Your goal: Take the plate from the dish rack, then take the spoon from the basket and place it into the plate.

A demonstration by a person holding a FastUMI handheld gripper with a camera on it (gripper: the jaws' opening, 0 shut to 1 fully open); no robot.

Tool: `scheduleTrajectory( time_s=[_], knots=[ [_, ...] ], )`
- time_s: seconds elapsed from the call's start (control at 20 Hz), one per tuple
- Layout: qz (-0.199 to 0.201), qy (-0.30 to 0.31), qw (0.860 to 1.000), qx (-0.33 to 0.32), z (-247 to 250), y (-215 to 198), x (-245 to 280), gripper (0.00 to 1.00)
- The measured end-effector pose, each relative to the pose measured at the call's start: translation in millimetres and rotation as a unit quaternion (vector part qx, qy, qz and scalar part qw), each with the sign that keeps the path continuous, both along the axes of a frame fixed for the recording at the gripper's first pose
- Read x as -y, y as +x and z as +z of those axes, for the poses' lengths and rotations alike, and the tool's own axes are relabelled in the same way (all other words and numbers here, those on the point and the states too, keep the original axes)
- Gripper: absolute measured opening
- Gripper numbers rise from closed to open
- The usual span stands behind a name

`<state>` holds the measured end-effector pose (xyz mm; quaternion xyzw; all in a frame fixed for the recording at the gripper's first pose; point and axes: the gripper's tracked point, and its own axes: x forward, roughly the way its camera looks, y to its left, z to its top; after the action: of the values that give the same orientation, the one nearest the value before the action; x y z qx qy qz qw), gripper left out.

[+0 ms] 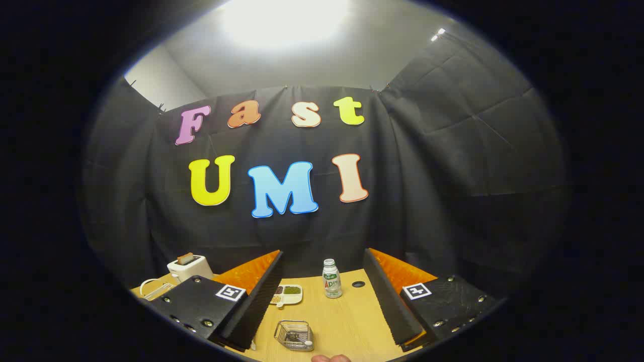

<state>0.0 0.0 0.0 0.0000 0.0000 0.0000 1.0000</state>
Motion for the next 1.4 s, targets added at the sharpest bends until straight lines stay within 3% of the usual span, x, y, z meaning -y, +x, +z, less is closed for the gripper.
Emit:
scheduleTrajectory(
  time_s=[0.8,1.15,1.4],
  knots=[
    [0.055,-0.010,0.998,0.032,42.1,25.8,-68.5,0.98],
    [0.087,0.008,0.996,-0.021,23.7,38.7,-112.5,0.98],
    [0.124,0.002,0.985,-0.120,-19.2,45.4,-160.2,0.98]
  ],
)
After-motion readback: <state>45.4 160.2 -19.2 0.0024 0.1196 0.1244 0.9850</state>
